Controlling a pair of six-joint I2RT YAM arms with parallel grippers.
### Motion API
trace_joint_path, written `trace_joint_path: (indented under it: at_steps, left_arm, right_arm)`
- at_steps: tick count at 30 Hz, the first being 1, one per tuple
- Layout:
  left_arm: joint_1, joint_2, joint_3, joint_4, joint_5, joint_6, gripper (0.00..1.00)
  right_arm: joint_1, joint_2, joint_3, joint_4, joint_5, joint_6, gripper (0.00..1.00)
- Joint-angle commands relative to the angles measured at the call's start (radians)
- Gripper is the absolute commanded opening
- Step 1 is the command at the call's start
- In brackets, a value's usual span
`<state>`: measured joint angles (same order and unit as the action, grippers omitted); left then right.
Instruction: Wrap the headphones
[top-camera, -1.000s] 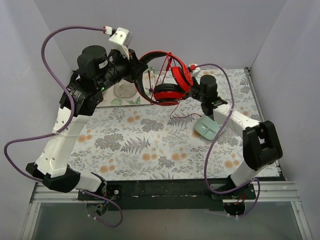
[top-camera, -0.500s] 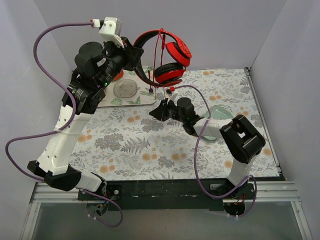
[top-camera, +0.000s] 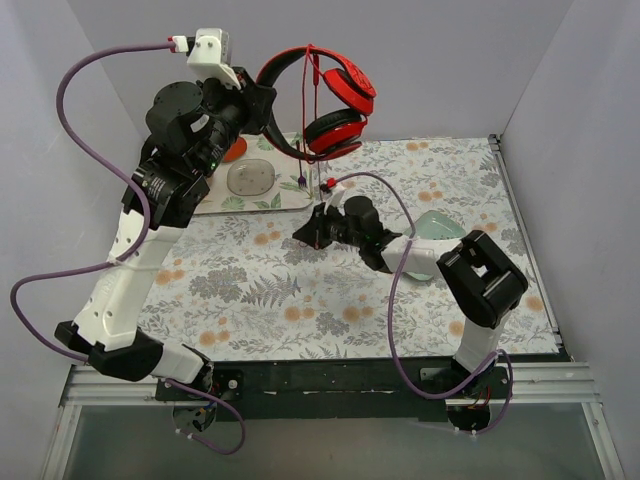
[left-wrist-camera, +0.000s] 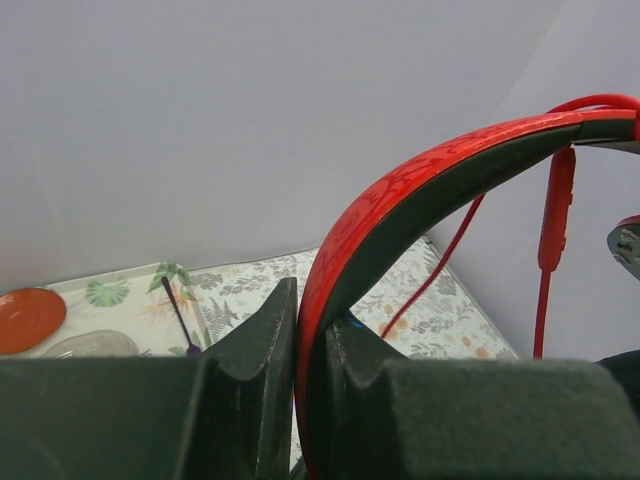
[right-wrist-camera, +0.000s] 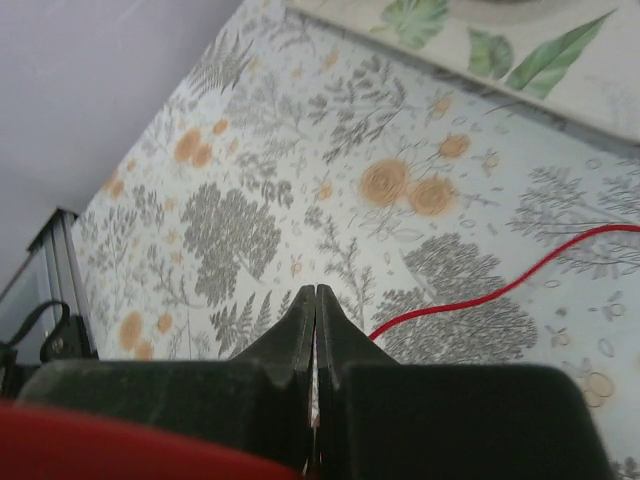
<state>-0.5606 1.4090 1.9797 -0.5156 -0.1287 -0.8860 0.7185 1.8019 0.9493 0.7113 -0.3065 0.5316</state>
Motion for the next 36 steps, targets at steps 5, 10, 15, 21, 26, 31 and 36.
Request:
trace_joint_path:
  at_steps: [5, 10, 15, 21, 26, 31, 36]
  left_arm:
    - [0.022, -0.015, -0.042, 0.199, -0.222, 0.102, 0.0]
    - [0.114, 0.013, -0.137, 0.346, -0.267, 0.196, 0.0]
    - [0.148, 0.024, -0.337, 0.564, -0.345, 0.437, 0.0]
    - [0.149, 0.044, -0.551, 0.911, -0.414, 0.748, 0.0]
    - [0.149, 0.065, -0.714, 1.081, -0.416, 0.949, 0.0]
    - [0.148, 0.061, -0.821, 1.138, -0.368, 1.035, 0.0]
    - [0.148, 0.044, -0.903, 1.118, -0.347, 1.072, 0.0]
  right_arm:
    - [0.228, -0.101, 0.098, -0.394, 0.03, -0.258, 0.01]
    - [0.304, -0.147, 0.092, -0.456, 0.082, -0.275, 0.01]
    - [0.389, -0.199, 0.161, -0.627, 0.176, -0.343, 0.01]
    - [0.434, -0.3, 0.21, -0.847, 0.248, -0.374, 0.01]
    - [0.435, -0.421, 0.281, -0.998, 0.386, -0.393, 0.01]
    - [0.437, -0.484, 0.388, -1.137, 0.568, -0.456, 0.01]
    - [0.434, -0.474, 0.548, -1.28, 0.751, -0.557, 0.01]
